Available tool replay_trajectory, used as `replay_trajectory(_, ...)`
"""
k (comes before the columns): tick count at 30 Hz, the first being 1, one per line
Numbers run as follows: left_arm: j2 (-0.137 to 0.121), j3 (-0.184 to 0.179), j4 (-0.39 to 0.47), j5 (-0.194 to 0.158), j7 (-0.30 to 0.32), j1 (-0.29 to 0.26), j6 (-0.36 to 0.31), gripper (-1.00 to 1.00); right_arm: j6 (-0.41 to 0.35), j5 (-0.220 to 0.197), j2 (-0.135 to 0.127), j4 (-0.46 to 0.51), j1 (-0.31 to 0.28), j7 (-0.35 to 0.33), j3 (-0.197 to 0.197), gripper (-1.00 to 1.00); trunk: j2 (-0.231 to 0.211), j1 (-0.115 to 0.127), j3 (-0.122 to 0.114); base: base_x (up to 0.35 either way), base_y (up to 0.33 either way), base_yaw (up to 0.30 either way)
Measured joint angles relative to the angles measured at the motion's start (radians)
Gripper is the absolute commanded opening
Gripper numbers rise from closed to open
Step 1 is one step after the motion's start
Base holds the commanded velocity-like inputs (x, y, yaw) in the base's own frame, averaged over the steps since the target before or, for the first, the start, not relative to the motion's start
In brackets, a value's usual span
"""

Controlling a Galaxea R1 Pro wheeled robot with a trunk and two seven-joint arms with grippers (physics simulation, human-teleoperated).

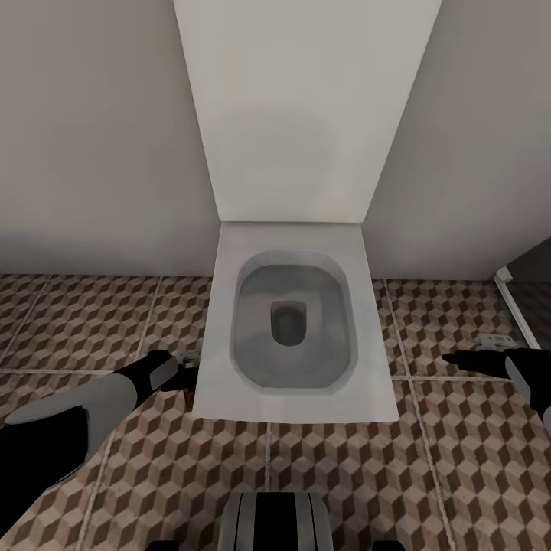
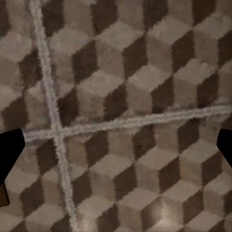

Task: Take the four mousetraps from the cabinet in the bathroom and place them on the bathroom floor. Make sure all four end up on the same floor surface, and ensure that at least two of them are either under or directly next to the same bathroom sink.

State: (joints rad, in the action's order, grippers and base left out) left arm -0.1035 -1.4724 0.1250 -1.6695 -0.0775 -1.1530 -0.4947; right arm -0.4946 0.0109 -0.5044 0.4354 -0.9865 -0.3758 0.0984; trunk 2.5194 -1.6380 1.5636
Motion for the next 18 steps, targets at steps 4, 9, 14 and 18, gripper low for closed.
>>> replay_trajectory(4, 0.0, 0.0, 0.0, 0.0, 0.0, 0.0, 0.0, 1.0, 0.001, 0.0, 0.0, 0.0, 0.001, 0.0, 0.0, 1.0, 0.0, 0.0, 0.0, 0.0, 0.0, 0.0)
replay_trajectory(9, 0.004, 0.0, 0.0, 0.0, 0.001, 0.0, 0.0, 1.0, 0.003, 0.0, 0.002, 0.0, 0.003, 0.002, 0.0, 1.0, 0.0, 0.0, 0.0, 0.0, 0.0, 0.0)
replay_trajectory(14, 0.006, 0.0, 0.001, 0.0, 0.0, 0.0, 0.0, 1.0, 0.005, 0.0, 0.004, 0.0, 0.003, 0.003, 0.0, 1.0, 0.0, 0.0, 0.0, 0.0, 0.0, 0.0)
replay_trajectory(18, 0.006, 0.0, 0.0, 0.0, 0.0, 0.0, 0.0, 1.0, 0.006, 0.0, 0.005, 0.0, 0.003, 0.003, 0.0, 1.0, 0.0, 0.0, 0.0, 0.0, 0.0, 0.0)
